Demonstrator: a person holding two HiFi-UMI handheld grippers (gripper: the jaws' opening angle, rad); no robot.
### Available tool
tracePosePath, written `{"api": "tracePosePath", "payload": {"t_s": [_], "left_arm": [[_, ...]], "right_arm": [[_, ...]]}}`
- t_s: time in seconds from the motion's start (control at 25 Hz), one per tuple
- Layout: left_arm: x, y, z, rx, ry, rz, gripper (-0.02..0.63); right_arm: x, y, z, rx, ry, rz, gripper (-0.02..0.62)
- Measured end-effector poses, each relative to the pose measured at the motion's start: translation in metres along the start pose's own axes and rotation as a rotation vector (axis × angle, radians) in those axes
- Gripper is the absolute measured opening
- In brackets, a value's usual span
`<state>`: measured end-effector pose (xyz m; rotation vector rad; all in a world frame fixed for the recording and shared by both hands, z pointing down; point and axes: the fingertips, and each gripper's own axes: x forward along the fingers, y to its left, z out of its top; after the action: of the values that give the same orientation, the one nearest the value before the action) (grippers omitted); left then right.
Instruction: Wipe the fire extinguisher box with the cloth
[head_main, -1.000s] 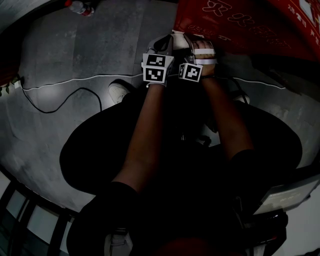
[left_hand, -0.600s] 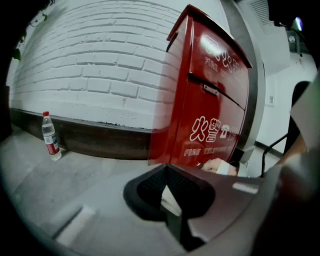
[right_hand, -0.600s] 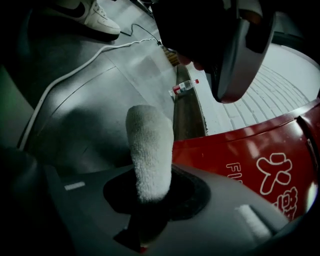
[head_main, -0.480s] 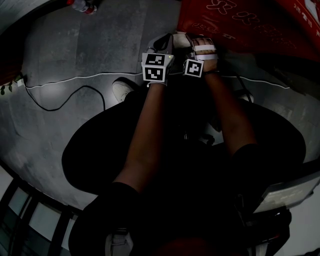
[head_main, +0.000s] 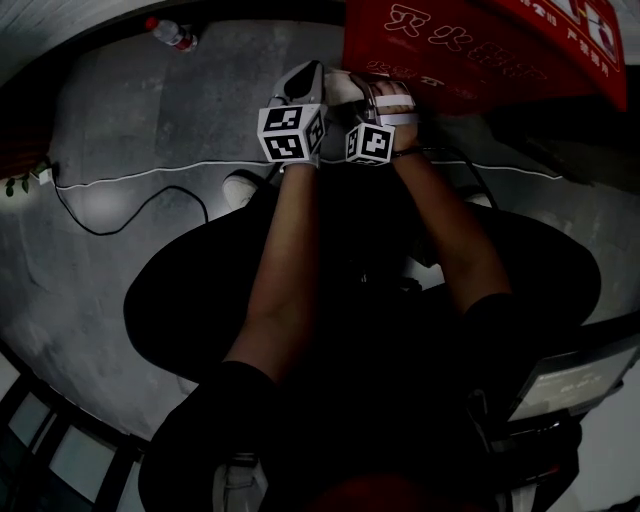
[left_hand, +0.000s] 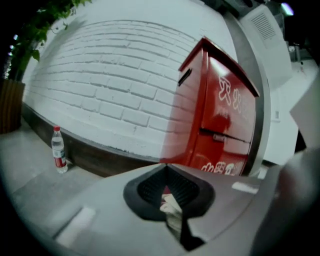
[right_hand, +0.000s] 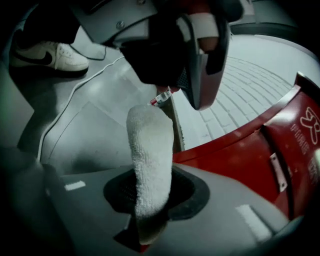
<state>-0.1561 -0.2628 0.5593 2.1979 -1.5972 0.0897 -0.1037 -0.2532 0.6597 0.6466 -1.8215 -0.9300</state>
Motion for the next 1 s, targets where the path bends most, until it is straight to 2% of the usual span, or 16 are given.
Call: {"api": "tracePosePath", "payload": {"t_s": [0.2,0.48,0.64,0.8,1.0], "left_arm": [[-0.024,-0.005,0.064,0.07,-0.123,0.013,0.0],[-0.069,-0.024,0.155,0.236,-0.235,0.019,0.0],[-0.089,-0.037,0.21,0.286,-0.308,0.02,0.0],[-0.102,-0.057,0.242,0.328,-0.312,-0.013,0.0],[-0.113,-0.064,0.289,0.334,-0.313,0.011,0.0]], "right_arm": [[-0.041,-0.069,0.04,0.147,-0.067,-0.039,0.1],[-0.132,-0.161,0.083,0.215,-0.163,-0.096,0.1],[-0.184,-0.214,0.094,0.243,-0.207,-0.127,0.101],[-0.233,-0.257,0.1,0.322,-0.241,-0.081,0.1],[-0.282,-0.319,0.098,0.574,-0.324,0.006,0.1]]}}
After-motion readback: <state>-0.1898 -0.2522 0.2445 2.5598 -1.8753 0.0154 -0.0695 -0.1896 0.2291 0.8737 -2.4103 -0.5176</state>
